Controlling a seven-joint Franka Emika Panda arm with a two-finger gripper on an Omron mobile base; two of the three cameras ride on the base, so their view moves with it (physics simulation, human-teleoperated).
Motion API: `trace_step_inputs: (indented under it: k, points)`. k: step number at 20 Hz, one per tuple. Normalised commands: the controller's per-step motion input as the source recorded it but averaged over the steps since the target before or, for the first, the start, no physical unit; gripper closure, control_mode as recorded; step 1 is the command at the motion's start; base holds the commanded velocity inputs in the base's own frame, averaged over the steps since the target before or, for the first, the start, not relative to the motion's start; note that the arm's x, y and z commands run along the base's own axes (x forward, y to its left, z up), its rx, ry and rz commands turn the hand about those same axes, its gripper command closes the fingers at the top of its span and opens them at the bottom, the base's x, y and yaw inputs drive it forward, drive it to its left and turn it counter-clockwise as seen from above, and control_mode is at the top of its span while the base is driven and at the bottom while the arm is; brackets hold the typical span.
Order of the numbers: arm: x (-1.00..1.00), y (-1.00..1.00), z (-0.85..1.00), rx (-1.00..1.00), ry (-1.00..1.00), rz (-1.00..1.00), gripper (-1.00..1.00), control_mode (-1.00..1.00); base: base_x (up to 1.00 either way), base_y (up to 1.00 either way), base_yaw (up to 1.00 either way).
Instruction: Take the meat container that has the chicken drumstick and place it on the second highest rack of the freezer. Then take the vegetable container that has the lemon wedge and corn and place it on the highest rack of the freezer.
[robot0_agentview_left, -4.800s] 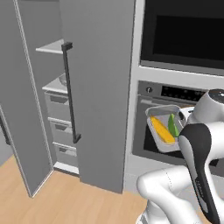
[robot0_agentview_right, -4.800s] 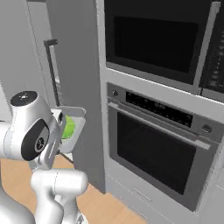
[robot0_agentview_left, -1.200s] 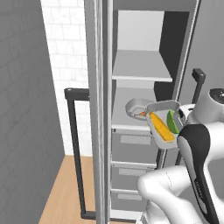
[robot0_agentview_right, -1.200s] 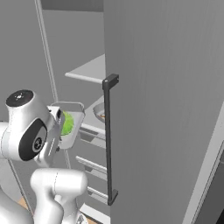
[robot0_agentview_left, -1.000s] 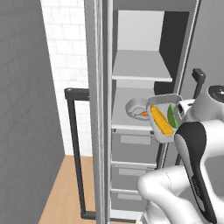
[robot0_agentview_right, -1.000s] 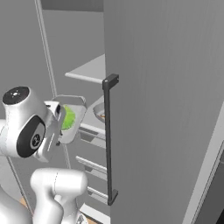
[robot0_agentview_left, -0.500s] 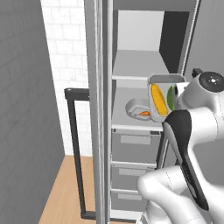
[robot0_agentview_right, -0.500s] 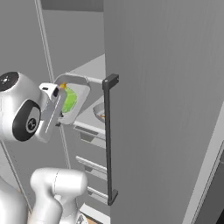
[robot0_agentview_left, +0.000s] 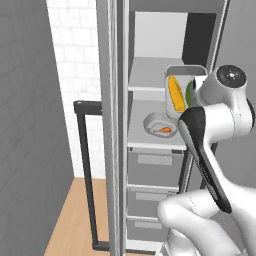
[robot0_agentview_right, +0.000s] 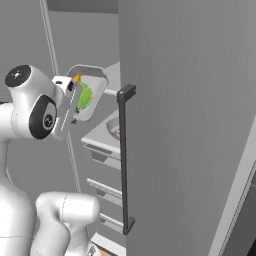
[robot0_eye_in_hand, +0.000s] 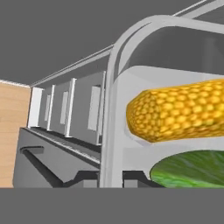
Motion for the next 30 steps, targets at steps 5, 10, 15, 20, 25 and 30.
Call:
trace_step_inputs:
  k: [5,10,15,20,25,30]
  points:
    - [0.56,-0.01,0.48,0.0,0.03,-0.06,1.0,-1.0,0.0,0.0,0.0]
    - [0.58,0.0,0.4,0.03,0.09,-0.11,1.0,-1.0,0.0,0.0,0.0]
    - [0.62,-0.04,-0.02,0.15,0.0,-0.12,1.0,-1.0,0.0,0.0,0.0]
    - [0.55,-0.01,-0.36,0.13,-0.05,-0.03,1.0,-1.0,0.0,0.0,0.0]
    - [0.55,0.0,-0.33,0.03,-0.11,0.0,1.0,-1.0,0.0,0.0,0.0]
    - [0.53,-0.01,-0.04,0.0,-0.02,0.0,1.0,-1.0,0.0,0.0,0.0]
